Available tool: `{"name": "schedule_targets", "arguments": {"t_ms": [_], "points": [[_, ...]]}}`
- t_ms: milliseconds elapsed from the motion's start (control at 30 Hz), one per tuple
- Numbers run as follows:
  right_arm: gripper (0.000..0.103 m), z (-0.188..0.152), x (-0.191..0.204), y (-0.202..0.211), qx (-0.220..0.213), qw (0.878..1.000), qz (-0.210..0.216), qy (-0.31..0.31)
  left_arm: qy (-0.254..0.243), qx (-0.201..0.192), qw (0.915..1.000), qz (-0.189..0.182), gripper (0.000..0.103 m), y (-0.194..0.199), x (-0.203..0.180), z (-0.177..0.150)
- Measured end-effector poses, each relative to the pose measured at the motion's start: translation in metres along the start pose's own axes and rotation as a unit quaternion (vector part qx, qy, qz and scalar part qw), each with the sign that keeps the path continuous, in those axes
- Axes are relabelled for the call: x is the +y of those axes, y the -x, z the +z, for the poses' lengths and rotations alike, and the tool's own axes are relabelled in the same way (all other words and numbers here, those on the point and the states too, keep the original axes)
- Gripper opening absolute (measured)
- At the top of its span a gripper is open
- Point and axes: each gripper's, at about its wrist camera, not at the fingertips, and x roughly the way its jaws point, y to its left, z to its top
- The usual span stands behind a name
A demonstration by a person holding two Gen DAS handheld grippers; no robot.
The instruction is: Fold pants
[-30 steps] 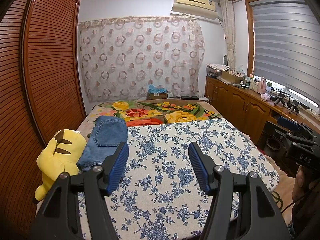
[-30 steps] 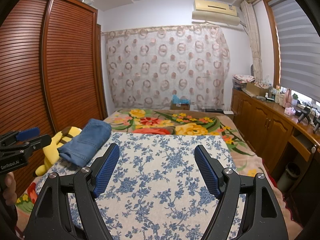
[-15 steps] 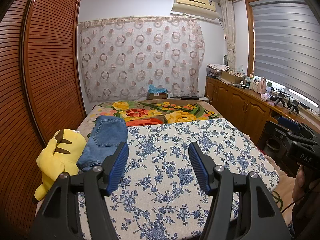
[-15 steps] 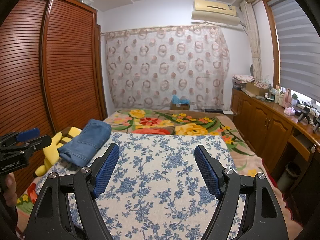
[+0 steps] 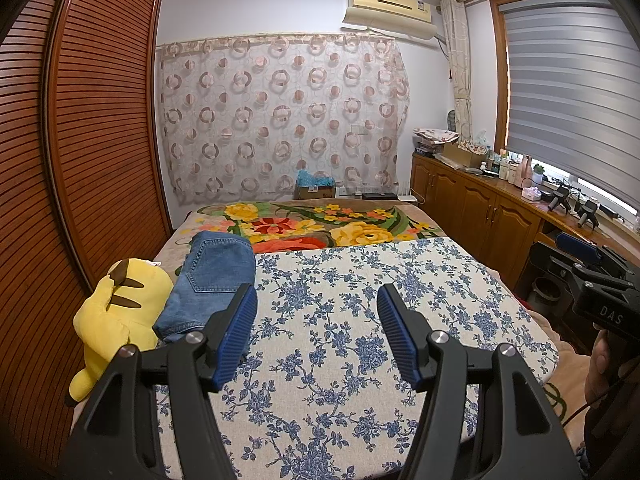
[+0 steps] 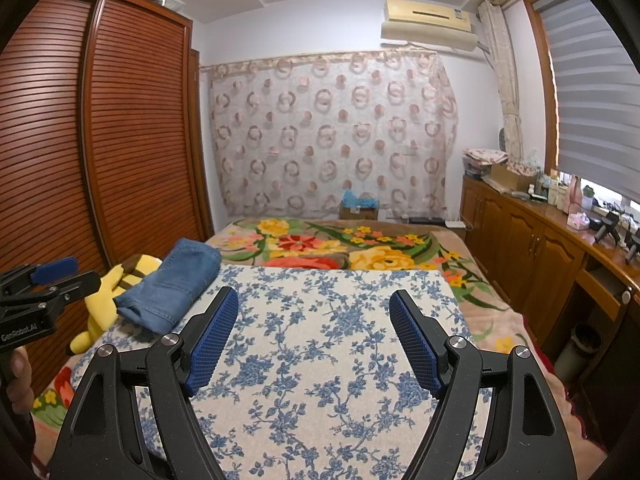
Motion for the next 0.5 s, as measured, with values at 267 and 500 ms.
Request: {"name": "schedule_targets", "arguments": {"t_ms": [267,500], "points": [[0.08,0.0002,0.0,0.0,0.0,1.0,0.0,0.001,0.0,-0.001,1.0,0.0,0.062,-0.0001,-0.0003,-0.0002],[0.08,-0.0019,0.0004,-0.0004,0.001,1.0,-0.001,-0.001,0.0,-0.001,1.0,0.0,0.062,0.0002,-0.0009,-0.0004]]}}
